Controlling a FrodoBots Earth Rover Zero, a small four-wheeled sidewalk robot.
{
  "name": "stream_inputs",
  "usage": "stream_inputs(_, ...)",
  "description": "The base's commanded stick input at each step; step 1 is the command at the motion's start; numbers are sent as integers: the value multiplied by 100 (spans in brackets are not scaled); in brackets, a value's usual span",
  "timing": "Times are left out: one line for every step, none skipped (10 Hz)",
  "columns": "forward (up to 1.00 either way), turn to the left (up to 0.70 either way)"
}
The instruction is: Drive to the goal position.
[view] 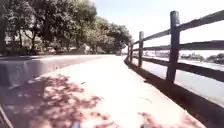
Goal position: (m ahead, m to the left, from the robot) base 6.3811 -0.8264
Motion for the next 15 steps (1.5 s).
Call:
stream_inputs(100,0)
stream_inputs(100,0)
stream_inputs(100,0)
stream_inputs(100,0)
stream_inputs(100,0)
stream_inputs(100,0)
stream_inputs(100,0)
stream_inputs(100,0)
stream_inputs(100,0)
stream_inputs(100,0)
stream_inputs(100,0)
stream_inputs(100,0)
stream_inputs(100,0)
stream_inputs(100,0)
stream_inputs(100,0)
